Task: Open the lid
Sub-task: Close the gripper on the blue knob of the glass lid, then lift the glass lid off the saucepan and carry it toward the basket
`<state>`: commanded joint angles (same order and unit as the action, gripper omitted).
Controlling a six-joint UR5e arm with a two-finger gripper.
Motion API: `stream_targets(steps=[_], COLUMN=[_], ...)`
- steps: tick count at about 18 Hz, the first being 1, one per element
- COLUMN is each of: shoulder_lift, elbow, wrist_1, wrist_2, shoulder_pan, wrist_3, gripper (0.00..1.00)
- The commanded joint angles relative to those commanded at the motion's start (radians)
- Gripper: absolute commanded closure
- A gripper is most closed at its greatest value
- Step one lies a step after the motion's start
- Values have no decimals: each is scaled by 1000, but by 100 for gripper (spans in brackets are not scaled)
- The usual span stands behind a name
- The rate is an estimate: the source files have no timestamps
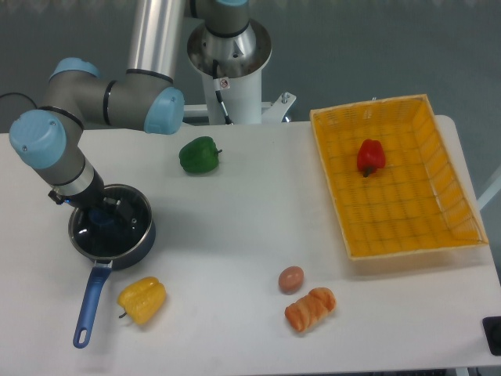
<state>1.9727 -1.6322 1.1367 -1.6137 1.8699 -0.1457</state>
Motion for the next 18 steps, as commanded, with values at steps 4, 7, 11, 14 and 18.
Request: stream_targets(steps=[4,7,11,14,18], shoulder_lift=[0,-3,-8,-11,-29], elbow=[3,3,3,3,3], wrist_1=[0,2,2,3,11], wrist_2=[0,0,2,2,2], shoulder_pan=[-2,0,0,0,6], wrist_3=[0,-3,-6,-6,-8], gripper=[36,42,46,48,48])
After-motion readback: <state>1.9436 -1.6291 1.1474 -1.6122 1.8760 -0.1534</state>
